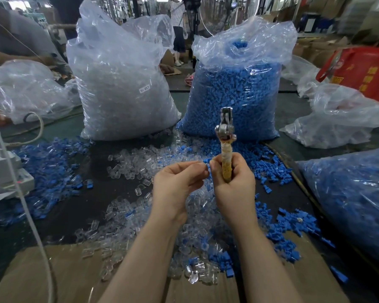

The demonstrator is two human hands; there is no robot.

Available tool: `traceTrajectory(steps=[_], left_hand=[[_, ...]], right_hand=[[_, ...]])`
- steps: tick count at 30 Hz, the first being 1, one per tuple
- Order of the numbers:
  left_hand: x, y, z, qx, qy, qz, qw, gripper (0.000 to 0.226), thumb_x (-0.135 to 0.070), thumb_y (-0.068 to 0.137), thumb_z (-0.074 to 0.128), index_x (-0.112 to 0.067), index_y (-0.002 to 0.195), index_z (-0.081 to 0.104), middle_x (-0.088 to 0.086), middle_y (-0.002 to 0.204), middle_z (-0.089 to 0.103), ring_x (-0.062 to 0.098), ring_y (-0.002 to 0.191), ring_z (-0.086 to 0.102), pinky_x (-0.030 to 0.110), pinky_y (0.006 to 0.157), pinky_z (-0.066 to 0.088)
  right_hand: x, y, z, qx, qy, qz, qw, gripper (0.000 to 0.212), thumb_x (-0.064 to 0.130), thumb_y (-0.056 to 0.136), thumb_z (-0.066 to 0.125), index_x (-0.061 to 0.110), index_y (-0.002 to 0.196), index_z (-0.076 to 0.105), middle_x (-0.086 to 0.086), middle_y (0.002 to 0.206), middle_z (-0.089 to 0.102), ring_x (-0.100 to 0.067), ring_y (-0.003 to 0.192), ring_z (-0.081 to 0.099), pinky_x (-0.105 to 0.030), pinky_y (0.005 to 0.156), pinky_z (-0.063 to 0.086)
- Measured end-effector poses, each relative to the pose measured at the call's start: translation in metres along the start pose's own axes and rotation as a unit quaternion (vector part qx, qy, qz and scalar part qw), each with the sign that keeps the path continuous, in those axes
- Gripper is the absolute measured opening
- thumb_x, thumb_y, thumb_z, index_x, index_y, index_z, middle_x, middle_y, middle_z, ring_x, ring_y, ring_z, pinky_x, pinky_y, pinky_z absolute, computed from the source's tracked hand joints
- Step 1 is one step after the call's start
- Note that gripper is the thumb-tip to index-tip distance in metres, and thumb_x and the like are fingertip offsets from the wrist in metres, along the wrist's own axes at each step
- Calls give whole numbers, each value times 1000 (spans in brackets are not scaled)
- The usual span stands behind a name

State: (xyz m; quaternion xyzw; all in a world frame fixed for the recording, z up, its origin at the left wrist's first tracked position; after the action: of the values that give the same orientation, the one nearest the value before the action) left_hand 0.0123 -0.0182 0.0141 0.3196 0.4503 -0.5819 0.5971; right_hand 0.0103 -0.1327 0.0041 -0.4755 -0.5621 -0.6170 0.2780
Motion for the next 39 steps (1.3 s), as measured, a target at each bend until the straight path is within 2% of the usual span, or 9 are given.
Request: traceTrajectory(steps=[2,7,13,20,25,28,30,33,39], left_hand=[[1,-1,1,-10,4,9,1000,6,-1,79,73,-7,77,73,13,81,74,19,77,70,27,74,54],[-1,-4,1,-25,36,59,997,13,-1,79,75,-12,72,75,10,77,75,18,73,71,21,63,53],[-2,-5,1,-33,113,120,986,8,-2,79,77,-10,79,74,4,75,75,13,72,73,14,62,51],[-1,-3,0,-62,191,167,965,8,-9,79,79,-13,77,73,0,72,74,16,73,71,24,68,58],[-2,-1,-4,-68,198,191,959,9,-8,82,76,-13,78,71,-1,69,72,8,66,68,16,62,53],[-4,2,-9,-47,157,182,969,7,-6,85,72,-10,81,69,-1,67,71,5,63,66,12,61,50],[-6,5,-12,-41,140,187,971,8,-5,87,70,-10,82,67,-3,67,70,6,64,66,14,63,50],[-9,7,-17,-35,121,198,972,8,-4,89,67,-10,83,66,-4,67,70,6,65,66,15,65,52],[-16,9,-25,-29,128,224,966,9,-4,92,63,-9,85,65,-7,67,69,3,65,63,15,65,51]], right_hand=[[1,-1,2,2,-11,-6,1000,15,19,95,64,21,83,55,20,61,54,0,53,47,-12,51,38],[1,-1,3,-1,-13,-3,1000,14,22,93,65,21,83,56,18,63,56,0,54,47,-15,53,40],[-2,1,1,13,-12,9,1000,15,17,94,64,23,83,57,21,60,55,1,53,47,-12,51,38],[-7,2,0,39,-25,21,999,9,21,93,60,19,84,60,13,56,49,-3,51,40,-17,49,36],[-6,5,-7,104,-9,71,992,6,14,93,63,17,88,63,-12,71,56,-9,61,47,-21,55,41],[-10,8,-18,169,-38,108,979,8,13,89,66,20,91,62,-4,73,55,-7,63,48,-20,59,43],[-11,9,-24,213,-59,125,967,12,20,83,68,21,92,61,-1,78,55,-10,68,50,-29,66,45],[-12,8,-27,263,-96,133,951,28,31,70,63,19,95,59,-4,82,54,-17,73,51,-38,71,43],[-10,4,-25,306,-124,129,935,37,30,69,63,11,100,53,-22,97,54,-18,70,46,-34,66,37]])
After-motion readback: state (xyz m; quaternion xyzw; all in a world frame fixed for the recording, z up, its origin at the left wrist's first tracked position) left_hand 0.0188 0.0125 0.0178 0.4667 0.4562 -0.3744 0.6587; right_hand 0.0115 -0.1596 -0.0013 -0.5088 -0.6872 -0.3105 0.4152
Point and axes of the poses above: each hand's wrist, its own y-axis towards the middle knuckle, its own z-axis out of the palm, x = y × z, the point moved 2 cm from there along y, towards the middle knuckle
